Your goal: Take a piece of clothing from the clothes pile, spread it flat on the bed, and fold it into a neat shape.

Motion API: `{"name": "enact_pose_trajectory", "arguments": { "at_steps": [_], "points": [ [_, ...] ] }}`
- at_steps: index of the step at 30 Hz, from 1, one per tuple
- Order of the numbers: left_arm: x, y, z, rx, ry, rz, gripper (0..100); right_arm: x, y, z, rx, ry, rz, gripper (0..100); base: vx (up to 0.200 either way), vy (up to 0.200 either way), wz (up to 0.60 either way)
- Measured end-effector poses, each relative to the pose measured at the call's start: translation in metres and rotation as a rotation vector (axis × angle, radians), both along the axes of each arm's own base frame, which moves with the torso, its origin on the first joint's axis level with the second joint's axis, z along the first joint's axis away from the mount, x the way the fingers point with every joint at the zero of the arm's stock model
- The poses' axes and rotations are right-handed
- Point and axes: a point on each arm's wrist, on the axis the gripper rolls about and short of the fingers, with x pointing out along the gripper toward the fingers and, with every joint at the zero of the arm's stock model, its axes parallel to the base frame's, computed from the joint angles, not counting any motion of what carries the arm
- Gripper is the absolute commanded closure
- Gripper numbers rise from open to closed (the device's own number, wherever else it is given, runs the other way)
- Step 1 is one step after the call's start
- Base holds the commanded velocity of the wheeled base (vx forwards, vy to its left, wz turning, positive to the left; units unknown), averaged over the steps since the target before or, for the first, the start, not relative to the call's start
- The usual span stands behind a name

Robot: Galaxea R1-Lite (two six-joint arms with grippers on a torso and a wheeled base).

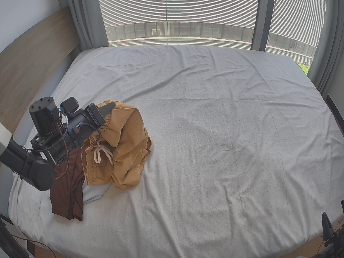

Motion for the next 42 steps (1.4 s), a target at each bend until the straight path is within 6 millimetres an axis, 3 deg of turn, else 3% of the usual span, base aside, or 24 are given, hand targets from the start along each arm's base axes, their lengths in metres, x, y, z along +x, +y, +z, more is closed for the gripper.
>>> {"name": "enact_pose_trajectory", "arguments": {
  "at_steps": [21,29,42],
  "points": [
    [-0.042,-0.059,0.023,-0.049,-0.062,-0.222,100,0.000,0.000,0.000,0.001,0.000,-0.001,0,0.000,0.000,0.00],
    [-0.057,-0.080,0.047,-0.149,-0.091,-0.279,100,0.000,0.000,0.000,0.001,0.000,0.001,0,0.000,0.000,0.00],
    [-0.059,-0.094,0.086,-0.353,-0.098,-0.356,100,0.000,0.000,0.000,0.001,0.000,0.000,0,0.000,0.000,0.00]
  ]
}}
